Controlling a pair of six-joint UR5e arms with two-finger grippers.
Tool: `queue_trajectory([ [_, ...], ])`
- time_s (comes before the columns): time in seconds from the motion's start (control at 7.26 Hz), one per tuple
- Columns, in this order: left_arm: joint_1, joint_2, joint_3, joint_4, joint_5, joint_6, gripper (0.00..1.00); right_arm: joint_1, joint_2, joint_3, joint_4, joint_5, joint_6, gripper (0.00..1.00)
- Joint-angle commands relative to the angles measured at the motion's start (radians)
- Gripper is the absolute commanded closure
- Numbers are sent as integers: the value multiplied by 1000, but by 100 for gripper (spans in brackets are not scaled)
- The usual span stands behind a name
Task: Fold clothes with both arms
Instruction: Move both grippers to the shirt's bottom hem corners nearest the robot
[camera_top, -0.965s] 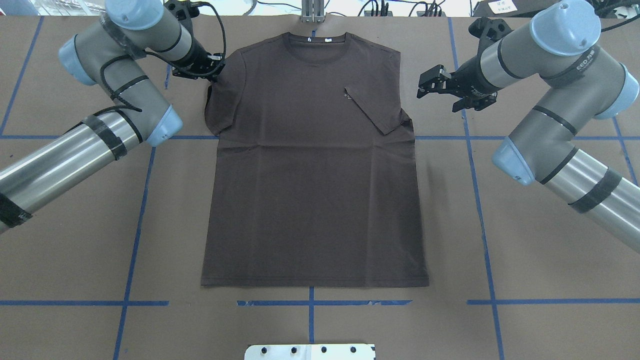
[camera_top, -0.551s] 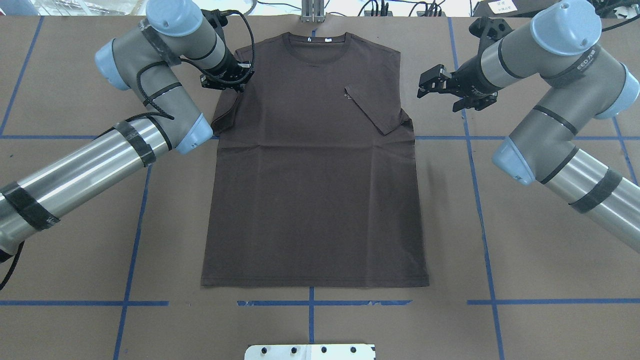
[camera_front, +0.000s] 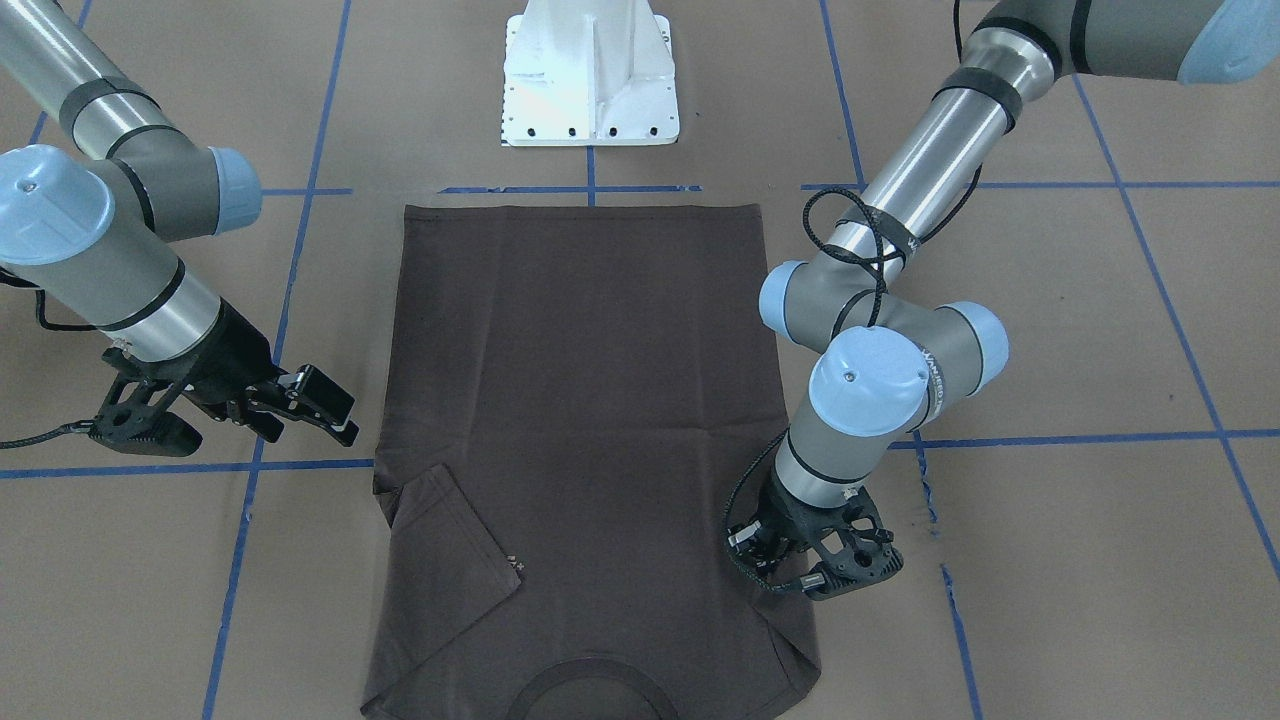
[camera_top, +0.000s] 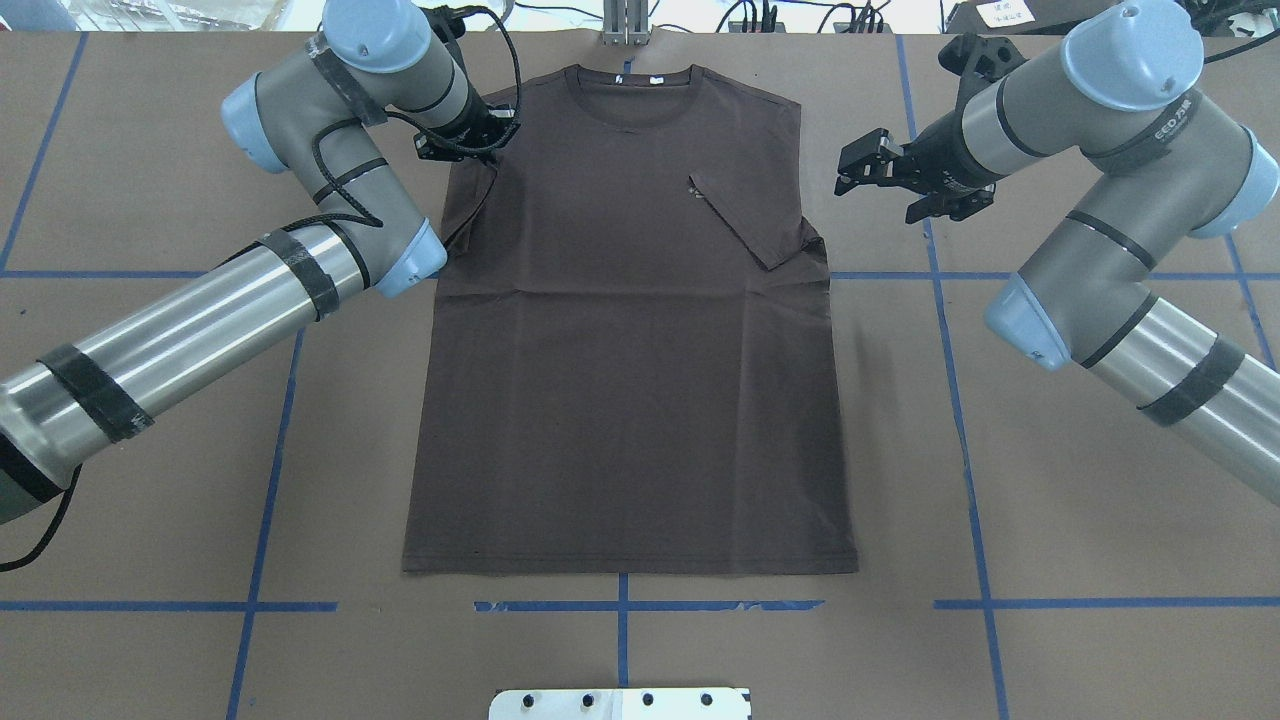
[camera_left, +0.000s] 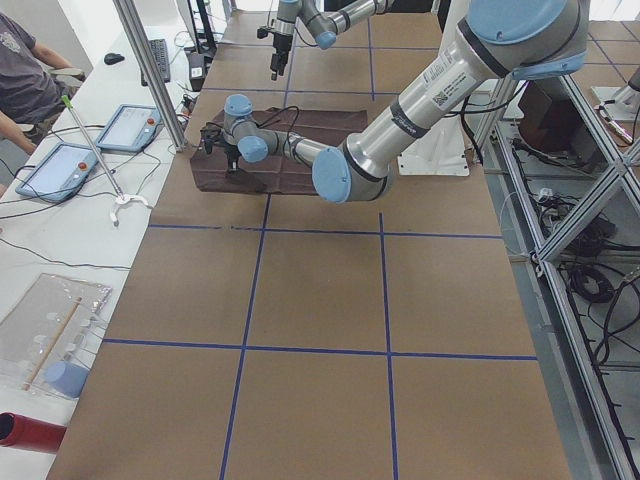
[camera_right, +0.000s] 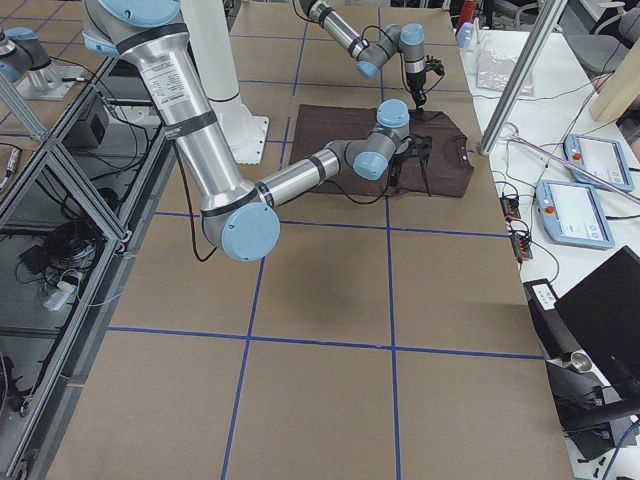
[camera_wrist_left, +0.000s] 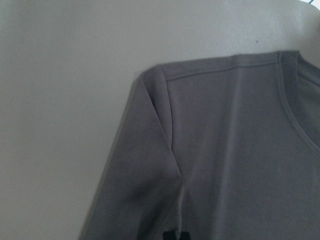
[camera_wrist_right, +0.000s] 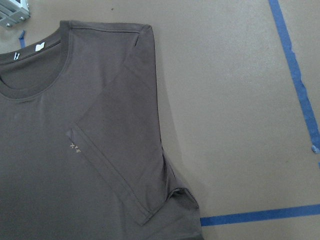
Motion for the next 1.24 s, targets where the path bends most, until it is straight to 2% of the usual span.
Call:
queue_trajectory([
  [0.0,3,-21,-1,-3,4,-58,73,0,-2,0,0,0,-1,0],
  [0.14,23,-9,-18,-5,4,-53,43,0,-5,0,0,0,0,0],
  [0.28,25,26,-92,-5,2,-52,33,-1,-10,-1,2,-5,0,0],
  [0.41,26,72,-204,10,-5,-58,30,-12,-2,5,0,-9,14,0],
  [0.55,31,149,-357,17,-25,-76,28,-46,4,43,-10,-21,189,0],
  [0.69,61,288,-570,24,-36,-97,25,-125,-31,145,-32,-79,323,0],
  [0.83,88,408,-733,24,-36,-95,25,-253,-96,285,-152,-189,385,1],
  [0.96,127,474,-826,26,-33,-95,24,-382,-155,430,-291,-322,413,3],
  [1.1,144,513,-896,78,-36,-120,16,-528,-221,518,-326,-459,553,8],
])
